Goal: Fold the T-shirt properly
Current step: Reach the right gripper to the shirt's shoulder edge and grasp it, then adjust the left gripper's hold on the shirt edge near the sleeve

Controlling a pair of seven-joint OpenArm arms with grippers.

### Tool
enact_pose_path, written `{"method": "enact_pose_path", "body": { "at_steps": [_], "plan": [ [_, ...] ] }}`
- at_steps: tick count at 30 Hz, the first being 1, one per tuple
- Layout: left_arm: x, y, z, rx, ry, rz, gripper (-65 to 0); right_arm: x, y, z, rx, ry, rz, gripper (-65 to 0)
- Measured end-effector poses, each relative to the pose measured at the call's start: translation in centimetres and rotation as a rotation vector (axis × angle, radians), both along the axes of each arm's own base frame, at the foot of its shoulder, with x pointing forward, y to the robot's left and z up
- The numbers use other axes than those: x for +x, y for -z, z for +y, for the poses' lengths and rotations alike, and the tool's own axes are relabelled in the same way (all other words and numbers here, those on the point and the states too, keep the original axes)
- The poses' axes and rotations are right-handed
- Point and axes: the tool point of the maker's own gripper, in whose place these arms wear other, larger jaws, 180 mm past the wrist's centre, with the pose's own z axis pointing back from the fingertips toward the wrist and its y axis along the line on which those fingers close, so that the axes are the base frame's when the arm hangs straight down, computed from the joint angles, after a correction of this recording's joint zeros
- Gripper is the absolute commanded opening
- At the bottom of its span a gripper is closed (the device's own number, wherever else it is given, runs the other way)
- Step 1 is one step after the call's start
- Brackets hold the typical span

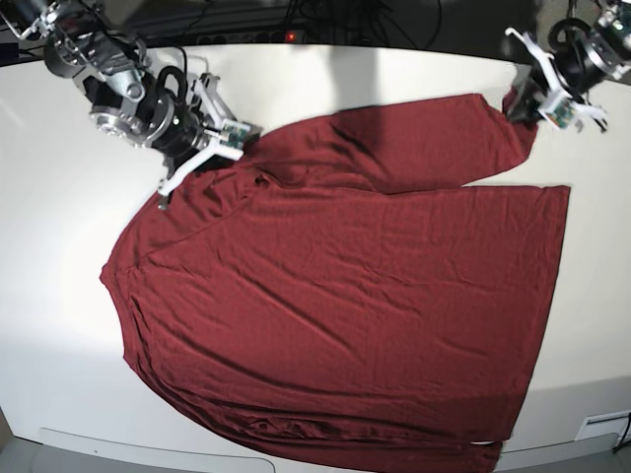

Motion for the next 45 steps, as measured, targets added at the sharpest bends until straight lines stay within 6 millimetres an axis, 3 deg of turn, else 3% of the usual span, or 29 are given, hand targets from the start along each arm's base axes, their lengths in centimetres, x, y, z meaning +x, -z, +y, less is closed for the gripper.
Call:
{"method": "enact_pose_path", "body": {
  "at_steps": [9, 17, 22, 28, 37, 45],
  "plan": [
    [3.8, -3.1, 2.1, 0.015, -0.078, -0.129, -65.0, 1.9, -1.7, -1.2, 0.064, 0.092, -0.033, -65.0],
    [7.4, -5.2, 3.2, 0.025, -0.134, -0.230, -65.0, 4.6, -3.5, 0.3, 0.157, 0.165, -0.104, -65.0],
    [9.2, -4.3, 4.9, 0.036, -0.185, -0.217, -65.0, 6.2, -4.2, 1.2, 0.190, 0.185, -0.130, -65.0],
    [11.5, -3.7, 6.6, 0.018, -0.241, -0.221, -65.0, 9.1, -2.3, 0.3, 0.201, 0.258, -0.104, -65.0],
    [14.0, 1.2, 5.3, 0.047, -0.191, -0.109, -65.0, 13.0, -2.2, -0.2, 0.257, 0.322, -0.095, -65.0],
    [15.9, 1.3, 5.4, 0.045, -0.195, -0.110, -65.0, 13.3, -1.2, -1.0, 0.241, 0.348, -0.069, -65.0]
  ]
}}
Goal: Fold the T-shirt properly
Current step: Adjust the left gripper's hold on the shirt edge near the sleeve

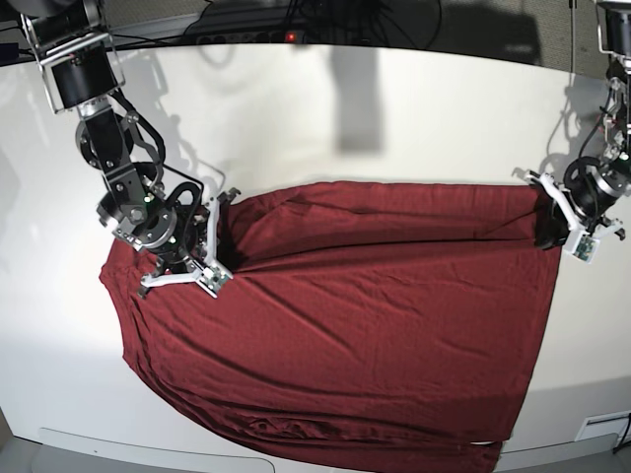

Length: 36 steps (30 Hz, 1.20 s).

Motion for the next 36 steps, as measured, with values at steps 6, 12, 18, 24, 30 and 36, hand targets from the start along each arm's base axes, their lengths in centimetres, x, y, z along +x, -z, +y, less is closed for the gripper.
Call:
{"method": "enact_pose_path", "body": {
  "at_steps": [6, 12, 18, 24, 30, 36],
  "plan": [
    [-0.1, 0.3, 0.2, 0.012, -0.004, 0.018, -45.2, -0.1, -0.1, 0.3, 0.036, 0.007, 0.007, -45.0],
    [0.5, 0.1, 2.1, 0.048, -0.109, -0.009, -40.3, -0.1, -0.3, 0.9, 0.099, 0.018, 0.019, -37.2],
    [-0.9, 1.9, 2.7, 0.090, -0.115, 0.117, -40.4, -0.1, -0.3, 0.9, 0.097, 0.019, 0.020, -37.2],
    [-3.8, 3.2, 2.6, 0.181, 0.029, 0.314, -40.5, -0.8, -0.1, 1.4, 0.079, -0.022, 0.055, -37.2],
    [-4.3, 3.2, 4.2, 0.277, 0.054, 0.297, -40.5, -0.9, 0.0, 1.1, 0.066, -0.019, 0.066, -37.2],
    [-5.0, 3.8, 4.1, 0.374, 0.154, 0.300, -40.5, -1.1, 0.3, 0.7, 0.046, -0.009, 0.085, -37.2]
  ]
}}
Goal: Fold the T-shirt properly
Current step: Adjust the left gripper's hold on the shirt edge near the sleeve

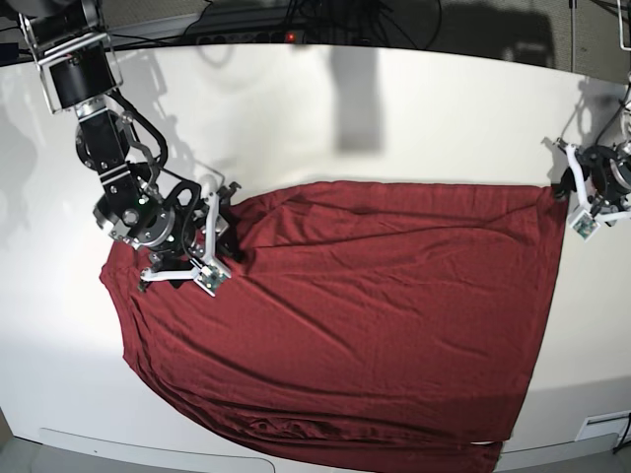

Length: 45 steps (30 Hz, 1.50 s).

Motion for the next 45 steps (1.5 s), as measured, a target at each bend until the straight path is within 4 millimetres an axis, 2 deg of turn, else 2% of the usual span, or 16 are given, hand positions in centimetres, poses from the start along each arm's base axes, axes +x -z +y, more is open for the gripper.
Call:
{"method": "enact_pose_path", "body": {
  "at_steps": [6, 9, 12, 14, 16, 18, 19, 21, 23, 26, 29, 34, 38, 41, 45],
  "plan": [
    [-1.7, 2.4, -2.3, 0.231, 0.329, 0.039, -40.5, 0.0, 0.0, 0.1, 0.002, -0.001, 0.001, -37.2],
    [-1.7, 2.8, -2.8, 0.287, 0.385, 0.025, -40.5, -0.1, 0.1, 0.0, -0.006, 0.003, 0.008, -37.2],
    [-1.8, 2.7, -2.5, 0.300, 0.408, 0.028, -40.5, -0.1, 0.2, -0.1, -0.011, 0.006, 0.013, -37.2],
    [-2.0, 2.5, -1.8, 0.306, 0.415, 0.033, -40.5, -0.1, 0.2, -0.1, -0.010, 0.005, 0.012, -37.2],
    [-2.7, 2.0, 0.0, 0.352, 0.403, 0.086, -40.6, -0.1, 0.2, -0.1, -0.010, 0.005, 0.012, -37.2],
    [-3.4, 1.4, 1.5, 0.372, 0.379, 0.134, -43.9, -0.1, 0.2, -0.1, -0.011, 0.005, 0.013, -37.2],
    [-3.7, 0.8, 1.6, 0.355, 0.369, 0.144, -45.8, -0.1, 0.2, 0.0, -0.008, 0.005, 0.013, -37.2],
    [-4.0, -0.3, 0.9, 0.294, 0.378, 0.153, -46.5, -0.1, 0.2, 0.4, 0.002, 0.003, 0.012, -37.2],
    [-3.5, -1.7, -0.2, 0.252, 0.397, 0.118, -46.3, -0.1, 0.2, 1.0, 0.016, 0.001, 0.012, -37.2],
    [-2.6, -2.5, -1.6, 0.232, 0.412, 0.077, -42.8, -0.1, 0.3, 1.4, 0.025, 0.000, 0.014, -37.2],
    [-3.0, -2.0, -2.1, 0.221, 0.420, 0.085, -39.2, -0.1, 0.2, 1.8, 0.033, -0.001, 0.012, -37.2],
    [-2.6, -1.4, -4.0, 0.190, 0.480, 0.025, -39.2, -0.1, 0.3, 1.8, 0.033, -0.001, 0.013, -37.2],
    [-2.9, 0.5, -3.6, 0.221, 0.512, 0.029, -39.2, -0.2, 0.3, 1.7, 0.029, 0.001, 0.017, -37.2],
    [-3.0, 1.6, -2.6, 0.219, 0.505, 0.039, -39.2, -0.2, 0.3, 1.7, 0.028, 0.001, 0.018, -37.2],
    [-3.0, 2.1, -1.9, 0.214, 0.509, 0.024, -39.2, -0.2, 0.3, 1.6, 0.027, 0.001, 0.017, -37.2]
  ]
}}
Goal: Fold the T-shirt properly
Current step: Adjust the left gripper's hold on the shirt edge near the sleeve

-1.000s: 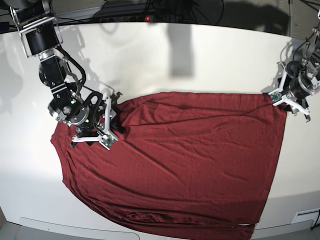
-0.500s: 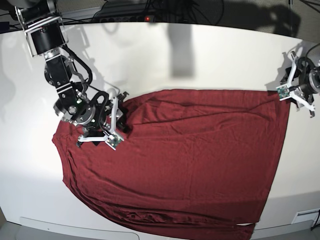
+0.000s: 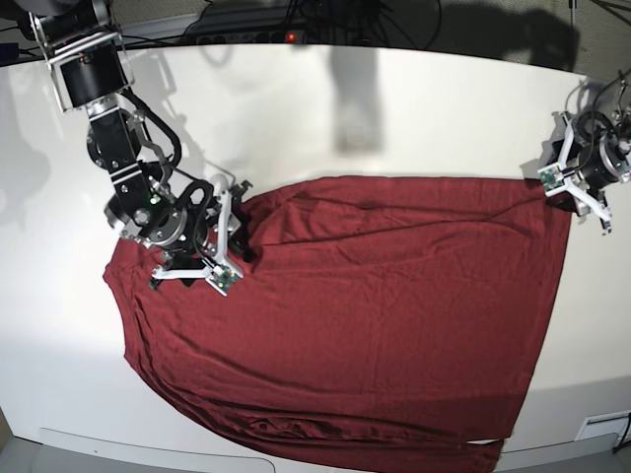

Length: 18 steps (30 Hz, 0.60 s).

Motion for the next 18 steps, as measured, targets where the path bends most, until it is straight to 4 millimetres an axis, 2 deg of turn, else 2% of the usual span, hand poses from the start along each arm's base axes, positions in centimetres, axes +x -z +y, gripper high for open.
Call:
{"method": "enact_pose_path", "body": {
  "at_steps": [11, 18],
  "plan": [
    [1.5, 0.3, 2.8, 0.061, -0.070, -0.047, -39.2, 0.0, -0.1, 0.3, 0.025, 0.003, 0.005, -37.2],
    [1.7, 0.6, 2.5, 0.067, -0.077, -0.057, -39.2, 0.0, -0.1, 0.3, 0.025, 0.004, 0.005, -37.2]
  ]
}}
